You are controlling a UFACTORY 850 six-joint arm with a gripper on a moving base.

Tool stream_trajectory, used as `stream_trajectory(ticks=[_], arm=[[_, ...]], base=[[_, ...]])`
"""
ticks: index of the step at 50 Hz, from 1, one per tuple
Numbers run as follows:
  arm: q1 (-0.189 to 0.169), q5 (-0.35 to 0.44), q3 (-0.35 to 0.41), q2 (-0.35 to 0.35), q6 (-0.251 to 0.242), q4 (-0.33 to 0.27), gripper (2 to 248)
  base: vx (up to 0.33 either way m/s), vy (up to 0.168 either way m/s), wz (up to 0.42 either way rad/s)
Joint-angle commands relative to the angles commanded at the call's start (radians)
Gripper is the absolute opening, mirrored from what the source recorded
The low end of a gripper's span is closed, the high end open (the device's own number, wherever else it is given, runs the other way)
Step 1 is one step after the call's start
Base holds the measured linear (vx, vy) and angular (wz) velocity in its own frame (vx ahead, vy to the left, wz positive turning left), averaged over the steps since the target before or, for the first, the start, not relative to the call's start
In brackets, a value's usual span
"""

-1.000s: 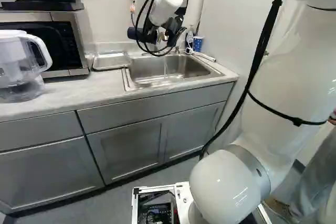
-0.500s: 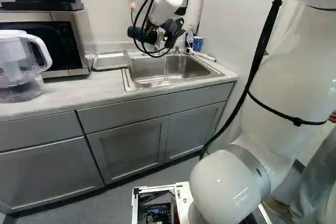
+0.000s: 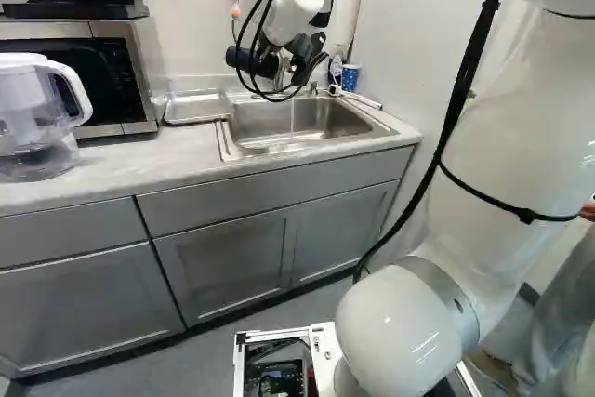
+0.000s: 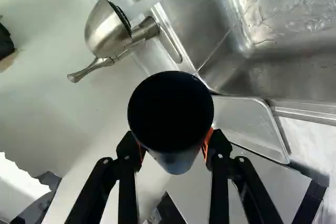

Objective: Rinse the cup and place it in the tray

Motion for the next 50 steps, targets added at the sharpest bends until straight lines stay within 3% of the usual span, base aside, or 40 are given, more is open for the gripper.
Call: stream_trajectory(ticks=[25, 50], arm=[[0.0, 0.0, 0.0, 0.0, -0.006, 0.0, 123], [0.0, 0.0, 0.0, 0.0, -0.242, 0.0, 123]], base=[[0.0, 0.0, 0.0], [0.0, 0.0, 0.0]])
